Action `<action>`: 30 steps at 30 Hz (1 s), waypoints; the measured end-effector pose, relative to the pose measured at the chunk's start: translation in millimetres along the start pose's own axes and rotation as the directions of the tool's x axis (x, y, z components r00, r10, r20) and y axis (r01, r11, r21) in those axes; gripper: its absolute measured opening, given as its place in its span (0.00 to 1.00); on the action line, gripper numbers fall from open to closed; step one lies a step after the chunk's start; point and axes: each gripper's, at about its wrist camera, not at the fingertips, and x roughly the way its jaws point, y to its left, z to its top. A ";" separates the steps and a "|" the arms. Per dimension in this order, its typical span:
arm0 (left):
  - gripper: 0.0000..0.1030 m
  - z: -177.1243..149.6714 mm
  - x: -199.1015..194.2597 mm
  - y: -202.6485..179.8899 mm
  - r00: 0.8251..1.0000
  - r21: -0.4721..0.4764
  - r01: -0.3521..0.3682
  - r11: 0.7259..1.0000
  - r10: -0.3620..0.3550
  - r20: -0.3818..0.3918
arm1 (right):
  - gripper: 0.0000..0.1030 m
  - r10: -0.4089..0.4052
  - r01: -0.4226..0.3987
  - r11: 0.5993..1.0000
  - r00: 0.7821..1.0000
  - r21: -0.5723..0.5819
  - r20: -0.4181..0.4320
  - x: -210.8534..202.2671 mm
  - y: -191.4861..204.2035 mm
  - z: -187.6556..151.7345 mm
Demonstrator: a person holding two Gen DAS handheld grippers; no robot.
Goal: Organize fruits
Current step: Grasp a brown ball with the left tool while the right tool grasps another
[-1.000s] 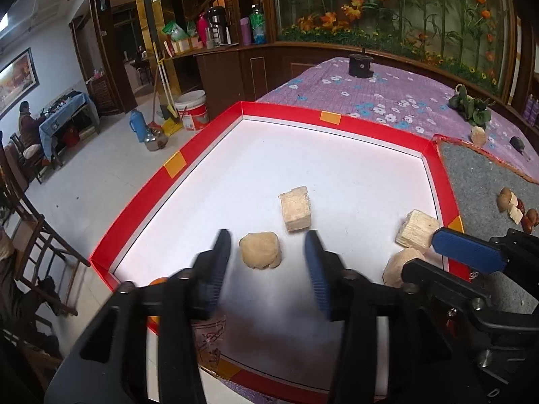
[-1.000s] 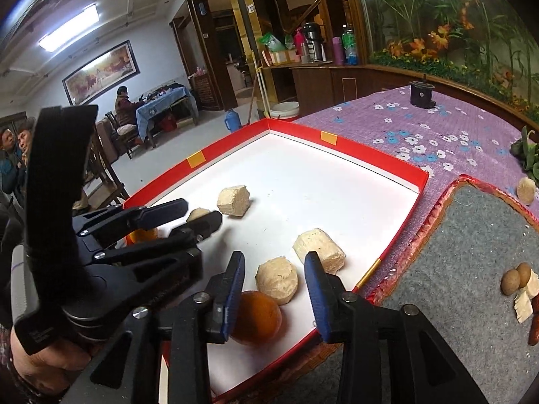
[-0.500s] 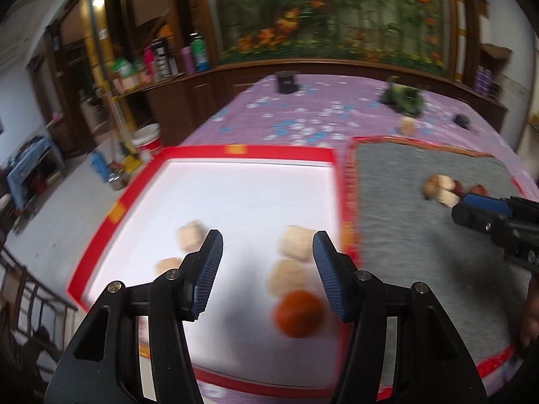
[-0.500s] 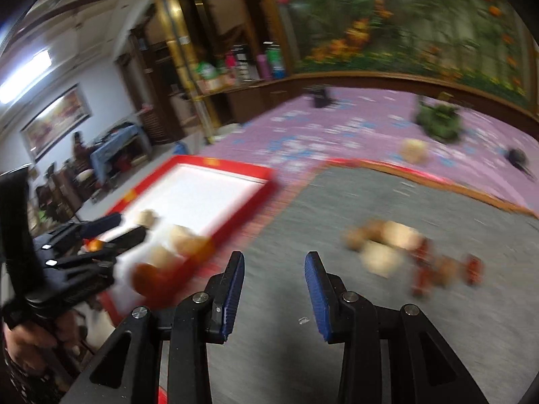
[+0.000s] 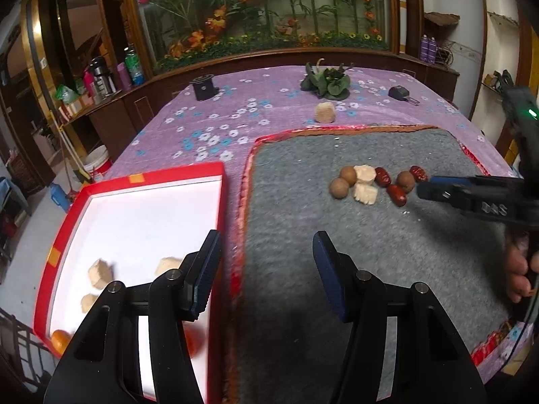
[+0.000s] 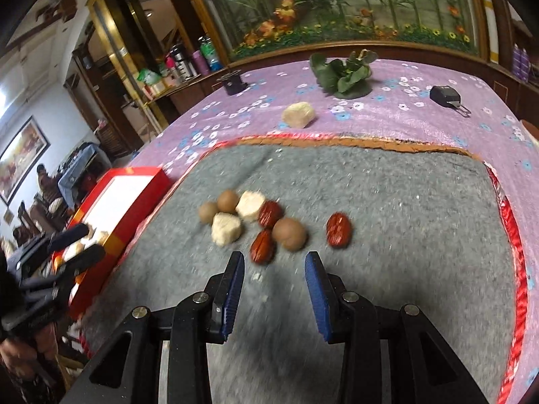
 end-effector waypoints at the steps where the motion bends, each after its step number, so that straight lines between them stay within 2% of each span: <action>1: 0.54 0.5 2.2 -1.9 1.000 0.011 -0.001 1.000 0.001 -0.001 | 0.35 0.013 -0.013 1.000 1.000 0.022 -0.009 5.3 -3.5 5.0; 7: 0.54 9.9 33.9 -9.5 0.999 0.037 0.009 0.999 -0.008 -0.040 | 0.35 0.015 -0.006 0.991 0.998 0.130 -0.063 34.8 -19.1 23.0; 11: 0.54 21.3 58.9 -17.2 0.997 0.024 0.036 0.999 -0.035 -0.066 | 0.26 -0.031 0.035 0.997 0.998 0.062 -0.058 38.2 -12.4 21.8; 15: 0.54 30.6 76.3 -32.6 0.997 0.068 0.030 0.997 -0.024 -0.078 | 0.25 -0.076 0.077 0.997 0.996 0.004 -0.047 37.8 -8.6 18.0; 20: 0.54 35.8 84.6 -45.1 0.991 0.122 0.093 0.988 -0.080 -0.107 | 0.25 -0.142 0.139 0.987 0.989 -0.075 -0.036 39.7 1.3 14.4; 27: 0.54 45.7 107.4 -52.6 0.984 0.155 0.121 0.980 -0.097 -0.152 | 0.25 -0.107 0.105 0.994 0.993 -0.032 -0.051 38.5 -5.9 17.4; 30: 0.43 51.1 112.5 -48.8 0.981 0.116 0.145 0.983 -0.127 -0.149 | 0.25 -0.102 0.101 0.994 0.993 -0.029 -0.052 38.2 -6.2 17.2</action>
